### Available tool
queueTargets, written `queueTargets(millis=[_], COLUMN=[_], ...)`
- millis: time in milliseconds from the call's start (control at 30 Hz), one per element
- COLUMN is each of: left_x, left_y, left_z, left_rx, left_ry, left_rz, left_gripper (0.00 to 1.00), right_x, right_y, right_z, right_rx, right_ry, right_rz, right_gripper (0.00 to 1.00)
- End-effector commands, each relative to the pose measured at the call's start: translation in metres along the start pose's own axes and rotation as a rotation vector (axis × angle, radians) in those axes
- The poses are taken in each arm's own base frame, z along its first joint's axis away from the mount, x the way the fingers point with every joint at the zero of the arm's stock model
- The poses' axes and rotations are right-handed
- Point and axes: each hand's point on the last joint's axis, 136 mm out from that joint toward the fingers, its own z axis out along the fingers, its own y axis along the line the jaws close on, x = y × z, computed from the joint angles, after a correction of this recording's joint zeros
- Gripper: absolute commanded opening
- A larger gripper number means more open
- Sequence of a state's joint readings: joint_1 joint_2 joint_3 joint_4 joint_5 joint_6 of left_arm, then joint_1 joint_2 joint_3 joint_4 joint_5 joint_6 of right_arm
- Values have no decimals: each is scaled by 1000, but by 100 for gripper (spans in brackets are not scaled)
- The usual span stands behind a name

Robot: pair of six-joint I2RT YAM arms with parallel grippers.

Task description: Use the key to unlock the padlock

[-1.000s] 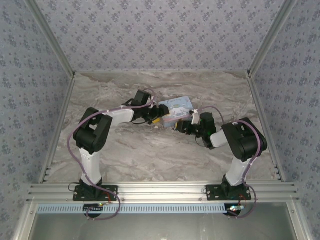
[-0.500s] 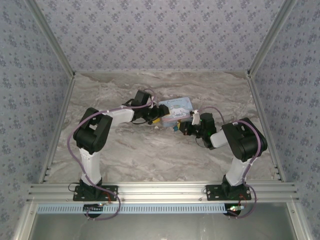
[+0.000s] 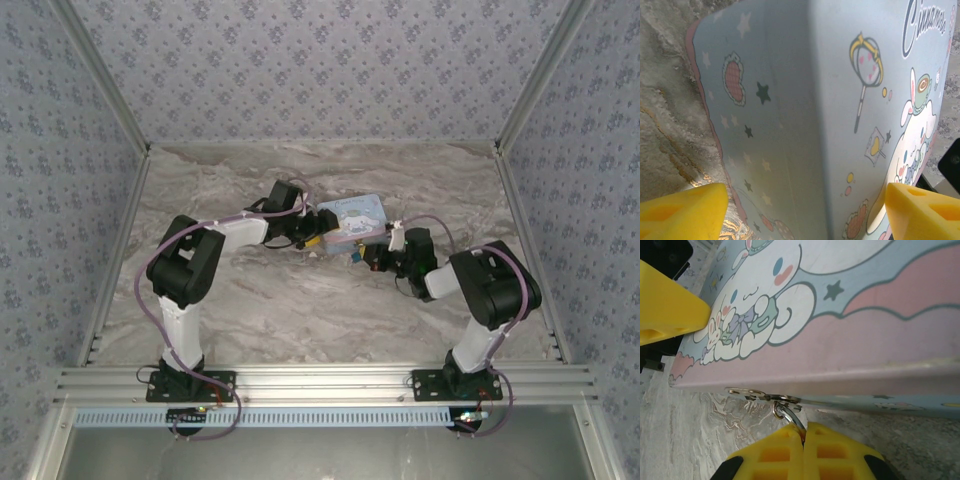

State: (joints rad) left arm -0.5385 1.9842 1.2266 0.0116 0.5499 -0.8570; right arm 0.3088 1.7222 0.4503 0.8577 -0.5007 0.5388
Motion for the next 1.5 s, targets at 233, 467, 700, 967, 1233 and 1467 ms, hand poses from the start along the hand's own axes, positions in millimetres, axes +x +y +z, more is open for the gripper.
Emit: queueTargets(millis=[233,467,700,967,1233,1467], left_x=[13,12,12,-10,-41,-62], left_y=[20,19,18,-13,-55,-63], left_z=[1,1,-2,-41,-110,-179], left_rx=[-53,-50,-44,8,49,26], left_ry=[27,26,19,-132,-397,-704], left_rz=[-21,-22,-18,64,201,295], left_gripper=[81,81,82,87,95,99], right_x=[-32,-38,-38,-38,-35,-31], right_y=[4,1,-2,6,24,48], right_z=[-22,-33,-36,-55,-89,-121], right_rx=[6,38,51,105,196,249], right_ry=[-125,-152,-150,-115,-1,106], right_rz=[12,48,66,-7,-51,-89], right_gripper=[4,4,4,3,3,3])
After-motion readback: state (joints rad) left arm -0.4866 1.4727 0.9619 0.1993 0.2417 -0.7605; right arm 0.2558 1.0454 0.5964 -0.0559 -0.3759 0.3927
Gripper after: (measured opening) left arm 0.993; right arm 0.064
